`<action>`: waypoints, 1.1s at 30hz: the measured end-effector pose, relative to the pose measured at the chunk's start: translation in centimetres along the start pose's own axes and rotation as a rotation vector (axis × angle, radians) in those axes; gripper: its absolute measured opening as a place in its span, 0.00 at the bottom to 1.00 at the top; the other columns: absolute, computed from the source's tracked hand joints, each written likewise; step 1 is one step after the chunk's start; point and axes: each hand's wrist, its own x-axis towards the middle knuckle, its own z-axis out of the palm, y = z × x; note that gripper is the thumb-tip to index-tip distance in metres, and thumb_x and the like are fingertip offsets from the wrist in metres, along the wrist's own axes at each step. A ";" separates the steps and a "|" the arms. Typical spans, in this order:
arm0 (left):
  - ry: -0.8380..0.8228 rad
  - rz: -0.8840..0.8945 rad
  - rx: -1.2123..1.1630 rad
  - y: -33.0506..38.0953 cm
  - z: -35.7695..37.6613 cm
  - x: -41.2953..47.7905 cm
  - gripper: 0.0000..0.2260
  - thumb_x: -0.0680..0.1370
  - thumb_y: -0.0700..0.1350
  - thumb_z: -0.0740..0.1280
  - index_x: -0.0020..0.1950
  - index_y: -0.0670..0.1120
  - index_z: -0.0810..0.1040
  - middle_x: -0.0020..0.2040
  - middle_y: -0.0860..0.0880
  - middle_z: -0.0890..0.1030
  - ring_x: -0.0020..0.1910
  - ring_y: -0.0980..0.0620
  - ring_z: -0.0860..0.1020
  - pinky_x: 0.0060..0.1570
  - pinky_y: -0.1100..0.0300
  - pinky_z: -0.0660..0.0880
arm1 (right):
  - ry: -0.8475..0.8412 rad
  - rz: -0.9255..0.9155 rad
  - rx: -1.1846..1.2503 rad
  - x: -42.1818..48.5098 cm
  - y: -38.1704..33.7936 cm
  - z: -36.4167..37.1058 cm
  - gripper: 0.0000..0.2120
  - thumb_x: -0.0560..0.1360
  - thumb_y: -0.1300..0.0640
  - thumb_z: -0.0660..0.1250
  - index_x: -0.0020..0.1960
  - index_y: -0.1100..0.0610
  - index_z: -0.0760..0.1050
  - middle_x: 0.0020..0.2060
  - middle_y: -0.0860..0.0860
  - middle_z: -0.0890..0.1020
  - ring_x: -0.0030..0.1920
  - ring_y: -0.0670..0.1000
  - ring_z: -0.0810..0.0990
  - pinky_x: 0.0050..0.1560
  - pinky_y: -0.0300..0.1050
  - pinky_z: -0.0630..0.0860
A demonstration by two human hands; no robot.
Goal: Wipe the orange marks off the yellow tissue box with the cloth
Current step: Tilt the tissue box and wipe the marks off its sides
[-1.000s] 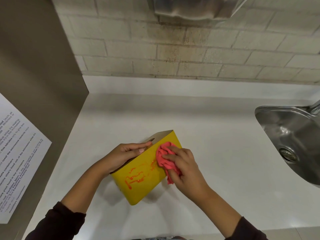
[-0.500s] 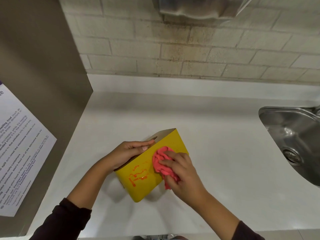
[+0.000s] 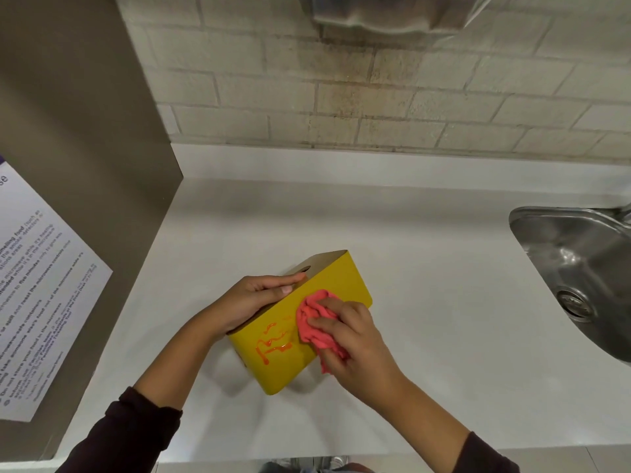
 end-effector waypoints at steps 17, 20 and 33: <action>0.022 0.015 -0.042 -0.2 0.1 0.1 0.15 0.78 0.39 0.61 0.64 0.48 0.74 0.66 0.46 0.76 0.61 0.50 0.76 0.61 0.55 0.73 | 0.015 0.028 0.056 0.4 -1.4 0.9 0.15 0.75 0.57 0.65 0.61 0.57 0.73 0.65 0.52 0.70 0.62 0.52 0.69 0.63 0.39 0.64; 0.021 0.009 -0.004 -0.1 0.0 0.0 0.15 0.78 0.40 0.62 0.64 0.51 0.74 0.65 0.47 0.76 0.61 0.48 0.76 0.63 0.50 0.72 | 0.011 0.019 0.008 -0.1 0.5 -0.3 0.15 0.75 0.56 0.65 0.61 0.56 0.73 0.65 0.50 0.70 0.63 0.52 0.69 0.63 0.41 0.65; 0.074 0.019 -0.092 0.1 0.1 0.0 0.15 0.78 0.38 0.60 0.64 0.49 0.72 0.62 0.45 0.78 0.59 0.49 0.77 0.57 0.59 0.75 | 0.070 0.140 0.082 1.2 -2.0 1.9 0.15 0.75 0.56 0.63 0.61 0.57 0.72 0.64 0.51 0.69 0.62 0.49 0.67 0.65 0.32 0.60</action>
